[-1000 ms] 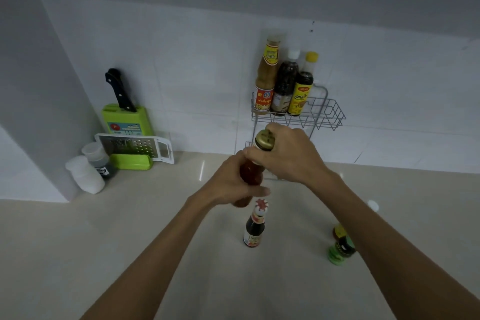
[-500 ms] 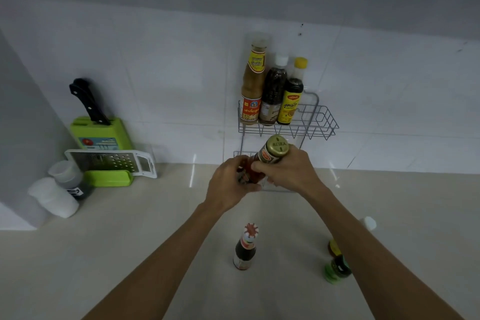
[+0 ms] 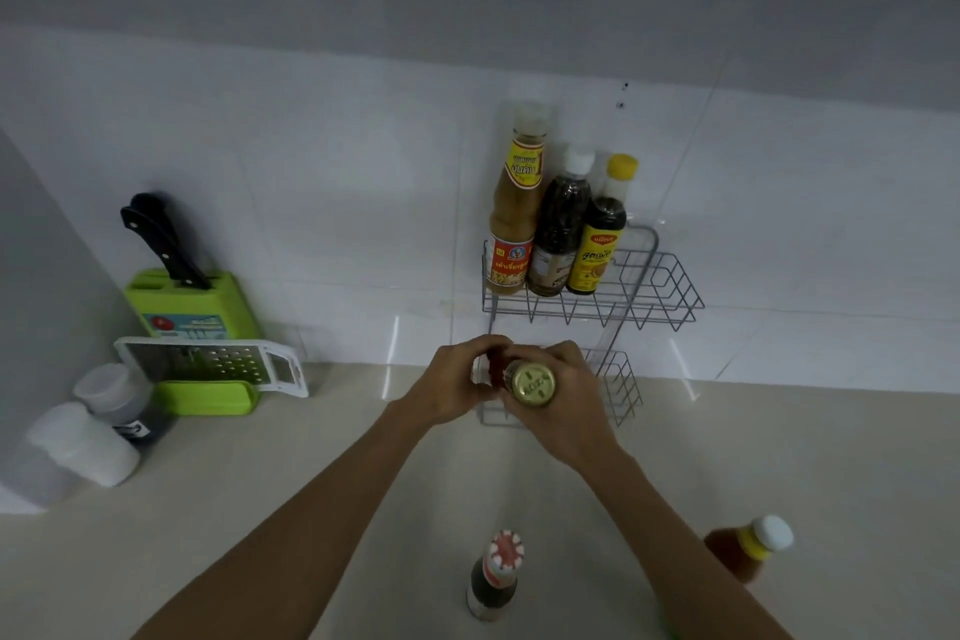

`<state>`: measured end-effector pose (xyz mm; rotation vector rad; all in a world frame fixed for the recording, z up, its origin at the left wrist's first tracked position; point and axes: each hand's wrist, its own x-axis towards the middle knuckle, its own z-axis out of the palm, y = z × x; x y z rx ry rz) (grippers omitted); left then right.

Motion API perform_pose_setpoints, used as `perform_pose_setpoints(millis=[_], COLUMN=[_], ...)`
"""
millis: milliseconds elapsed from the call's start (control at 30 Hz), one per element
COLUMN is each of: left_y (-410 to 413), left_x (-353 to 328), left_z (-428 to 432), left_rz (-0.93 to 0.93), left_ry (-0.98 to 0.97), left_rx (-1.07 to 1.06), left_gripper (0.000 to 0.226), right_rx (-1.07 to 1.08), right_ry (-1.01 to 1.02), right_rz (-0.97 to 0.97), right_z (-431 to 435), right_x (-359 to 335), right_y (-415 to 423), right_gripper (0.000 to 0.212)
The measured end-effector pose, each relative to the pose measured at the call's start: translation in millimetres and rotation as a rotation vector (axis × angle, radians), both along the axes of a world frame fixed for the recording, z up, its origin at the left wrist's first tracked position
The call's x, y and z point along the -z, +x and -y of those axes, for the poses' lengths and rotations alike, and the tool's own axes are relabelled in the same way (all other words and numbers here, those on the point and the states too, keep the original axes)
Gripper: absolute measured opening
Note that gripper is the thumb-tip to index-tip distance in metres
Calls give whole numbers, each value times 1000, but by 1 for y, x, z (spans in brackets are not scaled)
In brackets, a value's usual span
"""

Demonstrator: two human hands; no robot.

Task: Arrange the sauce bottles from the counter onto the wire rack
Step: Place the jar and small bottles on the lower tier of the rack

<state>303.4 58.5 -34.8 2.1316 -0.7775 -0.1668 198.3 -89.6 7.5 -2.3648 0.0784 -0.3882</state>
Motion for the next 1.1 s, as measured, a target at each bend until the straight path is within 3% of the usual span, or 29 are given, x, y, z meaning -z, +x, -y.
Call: perform_pose_setpoints(millis=[167,300,500,833,1100], left_y=[7,8,15,18,11], left_x=[20,32,37,37,29], left_z=[8,11,15,28,18], left_rz=[18,-83,-200,-229,-330], left_ry=[8,55,174,114,127], left_rx=[-43,-117,-200,-268,-237], left_gripper=[71,71,51,44,60], right_rx=[4,18,82,187,198], right_ry=[-56,-31,123,134,66], right_rz=[-7,-70,-206,-316,-347], right_z=[-5,-8,-10,-1,0], right_x=[25,36,29,39,46], right_y=[17,33,57,104,114], right_gripper=[54,52,35,48,45])
